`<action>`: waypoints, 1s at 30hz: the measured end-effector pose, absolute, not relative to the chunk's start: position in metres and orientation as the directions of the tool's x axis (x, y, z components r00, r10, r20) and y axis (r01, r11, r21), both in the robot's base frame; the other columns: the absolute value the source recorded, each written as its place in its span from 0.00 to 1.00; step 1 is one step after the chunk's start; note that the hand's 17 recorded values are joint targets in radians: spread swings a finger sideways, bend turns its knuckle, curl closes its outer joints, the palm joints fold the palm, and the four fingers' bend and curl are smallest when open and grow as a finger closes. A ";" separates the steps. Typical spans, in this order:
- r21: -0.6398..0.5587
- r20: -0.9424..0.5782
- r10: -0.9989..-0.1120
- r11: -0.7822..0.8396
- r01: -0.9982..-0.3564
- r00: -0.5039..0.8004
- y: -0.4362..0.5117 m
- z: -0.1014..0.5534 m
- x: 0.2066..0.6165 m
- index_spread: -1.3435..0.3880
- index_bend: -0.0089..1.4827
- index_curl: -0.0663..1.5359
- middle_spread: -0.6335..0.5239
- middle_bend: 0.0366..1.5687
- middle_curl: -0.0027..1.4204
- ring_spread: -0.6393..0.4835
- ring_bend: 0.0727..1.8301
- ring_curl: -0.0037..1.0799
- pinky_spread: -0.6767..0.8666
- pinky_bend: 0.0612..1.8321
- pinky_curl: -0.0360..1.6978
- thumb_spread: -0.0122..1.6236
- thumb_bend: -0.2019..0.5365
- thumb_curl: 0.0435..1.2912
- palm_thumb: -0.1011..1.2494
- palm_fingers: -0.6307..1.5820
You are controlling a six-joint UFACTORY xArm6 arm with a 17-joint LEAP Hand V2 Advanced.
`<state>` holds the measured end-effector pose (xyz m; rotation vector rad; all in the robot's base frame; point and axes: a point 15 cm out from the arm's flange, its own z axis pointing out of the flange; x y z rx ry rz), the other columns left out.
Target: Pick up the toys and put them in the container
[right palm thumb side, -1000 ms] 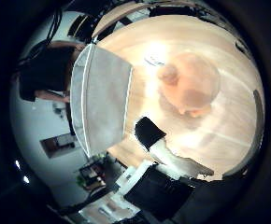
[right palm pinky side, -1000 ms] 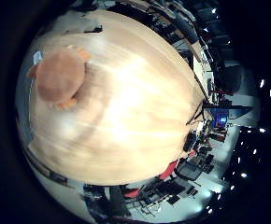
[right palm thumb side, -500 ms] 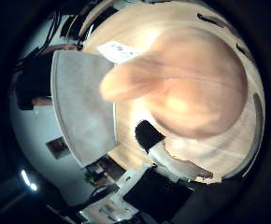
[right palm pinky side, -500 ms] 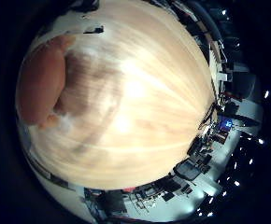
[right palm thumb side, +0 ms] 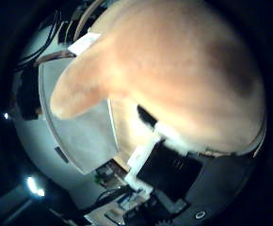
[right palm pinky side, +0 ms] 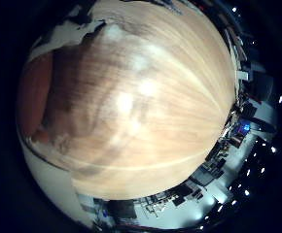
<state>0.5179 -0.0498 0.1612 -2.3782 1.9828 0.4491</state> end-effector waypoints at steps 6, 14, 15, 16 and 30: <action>0.159 -0.227 -0.963 -0.181 -0.971 0.142 -0.056 0.168 0.519 0.47 0.20 0.26 0.16 0.41 0.39 0.24 0.61 0.35 0.12 0.62 0.11 0.63 0.53 0.29 0.80 0.82; 0.110 -0.203 -0.968 -0.172 -0.979 0.148 -0.064 0.207 0.518 0.46 0.24 0.32 0.15 0.45 0.42 0.23 0.62 0.39 0.10 0.64 0.15 0.61 0.42 0.28 0.84 0.82; 0.108 -0.203 -0.968 -0.174 -0.979 0.149 -0.065 0.213 0.516 0.45 0.25 0.32 0.15 0.46 0.42 0.23 0.62 0.39 0.10 0.64 0.15 0.60 0.41 0.28 0.85 0.82; 0.104 -0.201 -0.968 -0.173 -0.979 0.150 -0.065 0.220 0.514 0.45 0.25 0.33 0.15 0.46 0.42 0.23 0.62 0.40 0.10 0.64 0.16 0.60 0.40 0.28 0.85 0.82; -0.054 -0.144 -0.976 -0.157 -0.986 0.163 -0.076 0.335 0.493 0.44 0.24 0.38 0.14 0.48 0.44 0.23 0.63 0.43 0.09 0.62 0.20 0.59 0.26 0.27 0.90 0.81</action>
